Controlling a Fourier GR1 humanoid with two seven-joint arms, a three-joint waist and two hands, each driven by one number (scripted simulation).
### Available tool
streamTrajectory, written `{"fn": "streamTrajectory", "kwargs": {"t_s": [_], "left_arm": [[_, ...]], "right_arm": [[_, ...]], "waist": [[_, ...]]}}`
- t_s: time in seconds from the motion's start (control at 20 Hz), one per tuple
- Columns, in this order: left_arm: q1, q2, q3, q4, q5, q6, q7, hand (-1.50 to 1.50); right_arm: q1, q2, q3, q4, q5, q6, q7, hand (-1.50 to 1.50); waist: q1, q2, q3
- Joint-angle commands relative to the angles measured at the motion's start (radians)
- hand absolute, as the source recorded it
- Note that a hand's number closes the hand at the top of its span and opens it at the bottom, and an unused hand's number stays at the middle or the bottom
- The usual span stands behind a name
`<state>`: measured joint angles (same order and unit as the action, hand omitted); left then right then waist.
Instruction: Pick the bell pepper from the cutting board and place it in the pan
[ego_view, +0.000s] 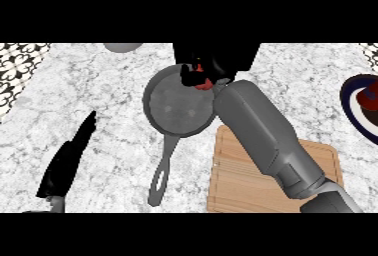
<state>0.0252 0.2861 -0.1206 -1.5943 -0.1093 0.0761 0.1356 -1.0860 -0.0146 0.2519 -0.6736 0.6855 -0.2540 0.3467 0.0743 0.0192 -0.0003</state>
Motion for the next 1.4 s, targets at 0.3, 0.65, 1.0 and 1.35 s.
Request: {"fn": "streamTrajectory", "kwargs": {"t_s": [0.3, 0.65, 1.0, 1.35], "left_arm": [[-0.115, -0.012, 0.001, 0.059, -0.008, -0.018, 0.008, 0.00], [-0.119, -0.043, -0.049, 0.049, -0.025, -0.023, 0.012, 0.00], [-0.099, -0.032, -0.050, 0.035, -0.033, -0.028, 0.012, 0.00], [-0.068, 0.001, 0.010, 0.029, 0.001, -0.037, 0.009, 0.00]], "right_arm": [[-0.061, 0.014, 0.072, 0.277, -0.135, 0.052, -0.114, 1.50], [-0.025, 0.015, -0.106, 0.292, -0.429, 0.050, -0.101, -1.50], [-0.035, 0.015, -0.162, 0.261, -0.532, -0.188, -0.292, -1.50], [-0.032, 0.015, -0.272, 0.284, -0.656, -0.397, -0.385, -1.50]], "waist": [[0.067, 0.025, 0.000], [0.106, 0.032, 0.003], [0.107, 0.026, 0.003], [0.044, 0.009, 0.002]]}}
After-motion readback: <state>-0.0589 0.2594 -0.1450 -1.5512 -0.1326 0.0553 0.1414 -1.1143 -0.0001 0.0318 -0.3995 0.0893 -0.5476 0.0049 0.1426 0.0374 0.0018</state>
